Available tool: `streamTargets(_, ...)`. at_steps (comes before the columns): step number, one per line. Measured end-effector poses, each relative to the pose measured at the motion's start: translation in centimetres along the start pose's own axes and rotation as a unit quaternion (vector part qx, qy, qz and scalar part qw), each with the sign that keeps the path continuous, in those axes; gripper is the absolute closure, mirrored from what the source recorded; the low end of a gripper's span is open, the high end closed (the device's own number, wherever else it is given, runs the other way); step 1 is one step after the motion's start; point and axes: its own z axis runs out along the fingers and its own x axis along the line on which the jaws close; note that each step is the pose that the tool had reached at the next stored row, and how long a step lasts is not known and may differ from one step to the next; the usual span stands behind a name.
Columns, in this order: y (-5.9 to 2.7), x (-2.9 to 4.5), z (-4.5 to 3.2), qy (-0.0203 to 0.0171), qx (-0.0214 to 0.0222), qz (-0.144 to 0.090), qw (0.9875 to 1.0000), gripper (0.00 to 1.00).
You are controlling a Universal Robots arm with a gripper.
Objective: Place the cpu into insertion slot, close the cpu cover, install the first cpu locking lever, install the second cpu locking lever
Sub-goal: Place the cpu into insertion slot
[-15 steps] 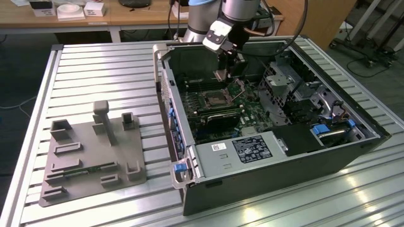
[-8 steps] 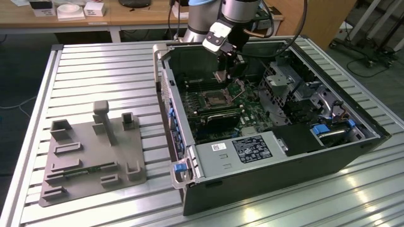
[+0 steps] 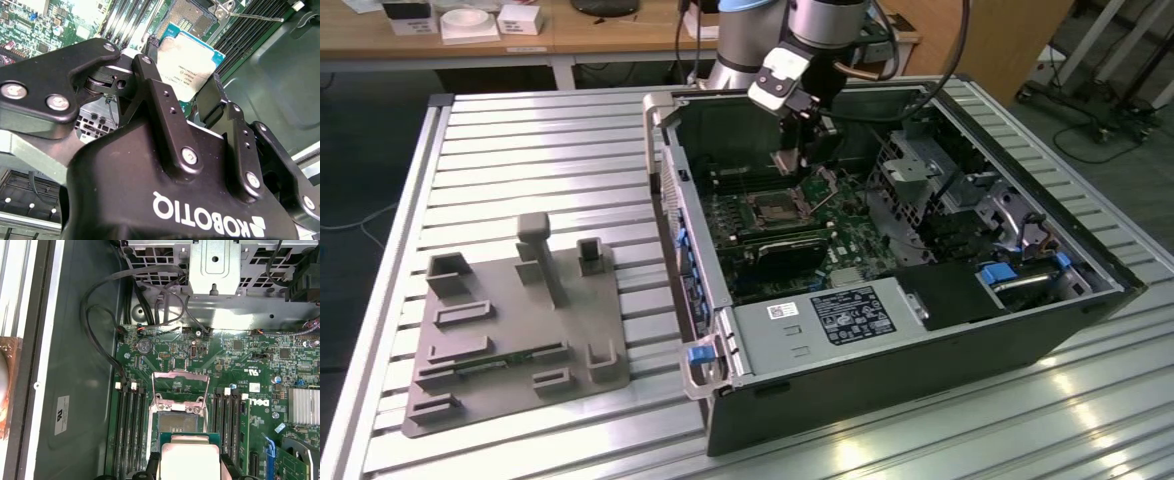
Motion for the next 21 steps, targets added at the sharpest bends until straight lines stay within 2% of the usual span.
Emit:
streamTargets(5, -0.02, 0.00, 0.36, -0.0004, 0.0000, 0.006, 1.0000, 0.46)
streamTargets(14, -0.11, -0.02, 1.53, -0.0003, 0.0003, 0.007, 1.0000, 0.46)
streamTargets(21, -0.13, -0.03, 1.80, -0.0003, 0.0003, 0.007, 1.0000, 0.46)
